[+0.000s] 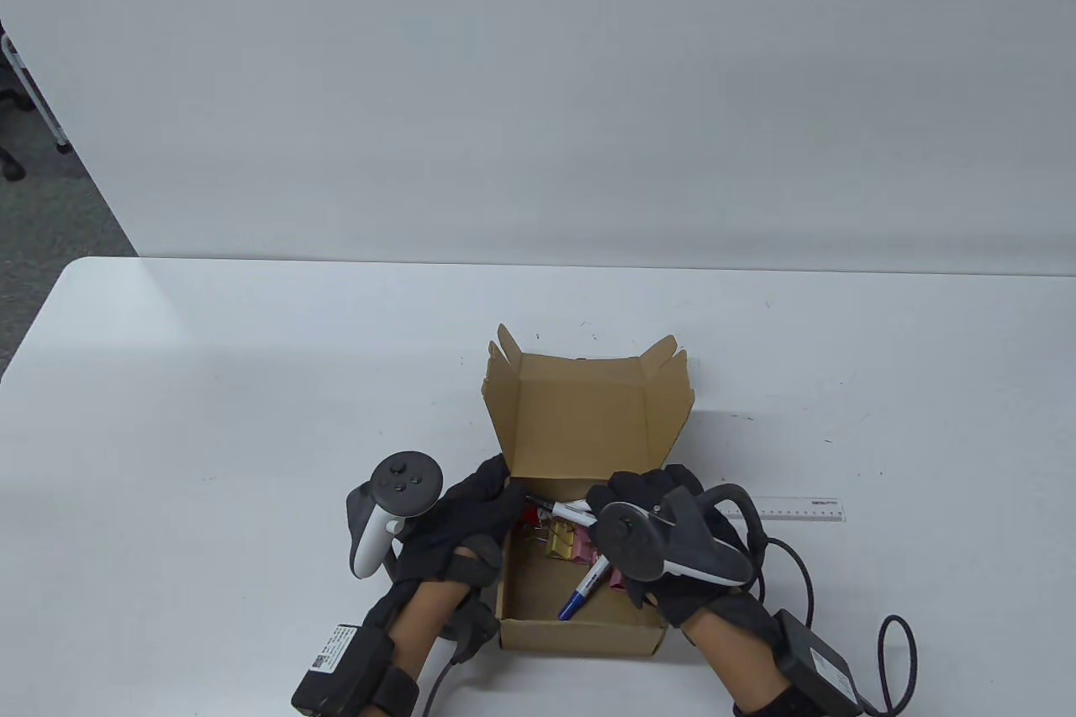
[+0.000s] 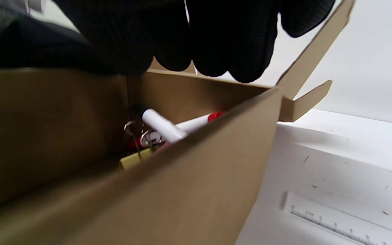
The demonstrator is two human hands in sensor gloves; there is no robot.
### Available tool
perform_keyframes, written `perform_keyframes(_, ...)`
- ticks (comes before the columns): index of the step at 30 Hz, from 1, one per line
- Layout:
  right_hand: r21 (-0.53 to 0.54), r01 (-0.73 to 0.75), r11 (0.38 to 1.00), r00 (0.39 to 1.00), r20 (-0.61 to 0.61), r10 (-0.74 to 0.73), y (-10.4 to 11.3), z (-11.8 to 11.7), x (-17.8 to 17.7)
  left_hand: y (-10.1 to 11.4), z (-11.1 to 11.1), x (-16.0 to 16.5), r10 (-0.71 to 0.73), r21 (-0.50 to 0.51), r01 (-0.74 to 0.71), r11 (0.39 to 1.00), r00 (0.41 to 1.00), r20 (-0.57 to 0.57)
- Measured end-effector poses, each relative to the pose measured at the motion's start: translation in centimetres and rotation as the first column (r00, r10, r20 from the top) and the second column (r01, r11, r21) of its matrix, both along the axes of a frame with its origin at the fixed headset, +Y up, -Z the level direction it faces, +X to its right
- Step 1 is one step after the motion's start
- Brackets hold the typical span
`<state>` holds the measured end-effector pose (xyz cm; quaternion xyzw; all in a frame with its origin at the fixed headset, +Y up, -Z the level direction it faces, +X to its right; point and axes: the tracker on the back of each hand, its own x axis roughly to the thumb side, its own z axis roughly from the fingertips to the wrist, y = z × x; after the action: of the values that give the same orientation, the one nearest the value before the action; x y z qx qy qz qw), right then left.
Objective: Open four flaps of mailer box and unpack office supplies
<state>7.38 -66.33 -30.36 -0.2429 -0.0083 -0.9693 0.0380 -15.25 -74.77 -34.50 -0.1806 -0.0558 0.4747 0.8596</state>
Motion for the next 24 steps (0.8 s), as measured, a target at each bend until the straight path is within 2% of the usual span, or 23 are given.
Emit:
perform_keyframes(8, -0.018, -0.240, 0.971, 0.970, 0.033, 0.241, -1.3, -0.9, -4.4, 0.0, 0.0, 0.0, 0.004, -0.002, -0.004, 1.000, 1.000, 0.003)
perform_keyframes(17, -0.018, -0.364, 0.931, 0.924, 0.119, 0.364, -2.6, -2.1, -6.5, 0.0, 0.0, 0.0, 0.005, -0.003, -0.005, 1.000, 1.000, 0.003)
perform_keyframes(20, -0.054, -0.413, 0.909, 0.898, 0.143, 0.416, -3.2, -2.4, -6.7, 0.0, 0.0, 0.0, 0.004, -0.003, -0.004, 1.000, 1.000, 0.003)
perform_keyframes(24, -0.095, -0.414, 0.905, 0.894, 0.144, 0.424, -3.3, -2.9, -6.6, -0.1, 0.0, 0.0, 0.006, -0.005, -0.006, 1.000, 1.000, 0.004)
